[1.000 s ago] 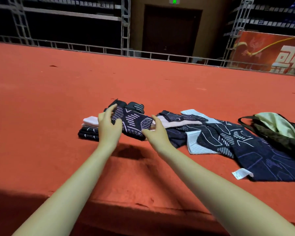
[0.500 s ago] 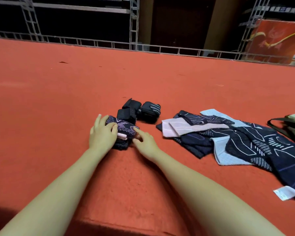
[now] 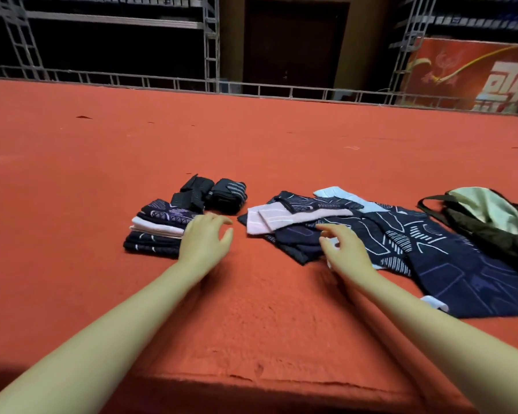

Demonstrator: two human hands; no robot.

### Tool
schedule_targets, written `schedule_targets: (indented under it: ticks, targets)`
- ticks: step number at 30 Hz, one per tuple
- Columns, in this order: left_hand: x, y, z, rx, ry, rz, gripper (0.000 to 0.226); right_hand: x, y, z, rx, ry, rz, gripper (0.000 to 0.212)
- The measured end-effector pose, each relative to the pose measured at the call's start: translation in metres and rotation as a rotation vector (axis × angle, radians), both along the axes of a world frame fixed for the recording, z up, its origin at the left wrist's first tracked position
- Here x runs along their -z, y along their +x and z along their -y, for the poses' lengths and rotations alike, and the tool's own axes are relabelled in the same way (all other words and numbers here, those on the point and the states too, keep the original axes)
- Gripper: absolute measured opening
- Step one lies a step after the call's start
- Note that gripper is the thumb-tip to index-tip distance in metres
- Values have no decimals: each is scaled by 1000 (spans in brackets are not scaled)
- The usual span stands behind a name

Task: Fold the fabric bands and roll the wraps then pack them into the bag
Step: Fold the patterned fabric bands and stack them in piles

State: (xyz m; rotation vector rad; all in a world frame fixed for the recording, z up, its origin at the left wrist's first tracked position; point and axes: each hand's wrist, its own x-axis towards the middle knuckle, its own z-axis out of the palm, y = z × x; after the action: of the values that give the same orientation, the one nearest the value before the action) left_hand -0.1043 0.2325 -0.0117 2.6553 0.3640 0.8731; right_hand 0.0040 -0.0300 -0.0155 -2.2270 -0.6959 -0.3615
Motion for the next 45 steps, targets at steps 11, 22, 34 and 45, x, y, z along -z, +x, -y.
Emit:
schedule_targets:
  ticks: [11,22,34,45]
  targets:
    - [11,63,207,390,-352,-201,32,19,38,189,509,-278,-83,45]
    - [15,129,353,398,-630,-288,43,42,44,228,342,5,-8,33]
    - [-40,99,308,472,-681,107,32,32,26,227,443,146,188,40]
    - [18,23,156,170,-560,-52,39,26,-12,127,418,-250,-216,63]
